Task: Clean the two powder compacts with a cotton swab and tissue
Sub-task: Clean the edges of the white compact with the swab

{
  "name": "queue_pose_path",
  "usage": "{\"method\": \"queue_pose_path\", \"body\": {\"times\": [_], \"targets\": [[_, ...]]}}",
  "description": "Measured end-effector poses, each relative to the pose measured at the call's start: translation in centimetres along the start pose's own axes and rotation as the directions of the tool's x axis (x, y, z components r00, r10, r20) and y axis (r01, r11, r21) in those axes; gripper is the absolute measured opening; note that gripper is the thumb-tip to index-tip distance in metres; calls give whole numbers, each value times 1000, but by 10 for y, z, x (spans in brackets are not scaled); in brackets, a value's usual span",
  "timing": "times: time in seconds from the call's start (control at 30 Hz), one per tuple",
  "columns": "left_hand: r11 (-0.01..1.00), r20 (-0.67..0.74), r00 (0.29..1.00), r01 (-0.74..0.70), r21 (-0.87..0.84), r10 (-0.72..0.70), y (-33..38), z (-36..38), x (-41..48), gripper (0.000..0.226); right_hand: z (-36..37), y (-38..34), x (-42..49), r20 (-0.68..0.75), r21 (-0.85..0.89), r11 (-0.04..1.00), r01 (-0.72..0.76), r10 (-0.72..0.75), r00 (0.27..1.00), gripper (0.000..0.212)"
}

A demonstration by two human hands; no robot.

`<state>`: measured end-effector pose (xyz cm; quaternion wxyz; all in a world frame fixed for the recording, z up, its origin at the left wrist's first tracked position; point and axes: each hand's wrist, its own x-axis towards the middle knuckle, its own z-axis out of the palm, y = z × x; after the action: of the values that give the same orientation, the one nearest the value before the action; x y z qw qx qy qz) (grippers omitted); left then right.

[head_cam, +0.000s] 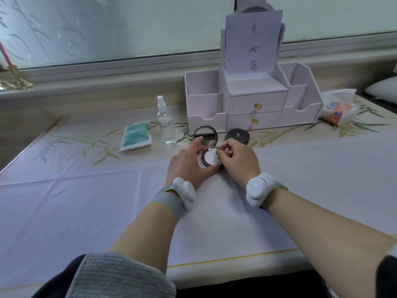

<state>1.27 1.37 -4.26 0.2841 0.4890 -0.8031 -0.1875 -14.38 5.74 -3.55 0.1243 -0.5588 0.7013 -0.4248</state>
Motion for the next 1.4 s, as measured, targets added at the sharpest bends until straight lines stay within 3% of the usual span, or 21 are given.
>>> {"method": "queue_pose_path", "body": {"times": [1.4], "targets": [[1000, -10, 1000, 15, -12, -15, 0, 2, 0, 91, 4, 0, 2, 49, -47, 999, 1, 2, 999, 6]]}}
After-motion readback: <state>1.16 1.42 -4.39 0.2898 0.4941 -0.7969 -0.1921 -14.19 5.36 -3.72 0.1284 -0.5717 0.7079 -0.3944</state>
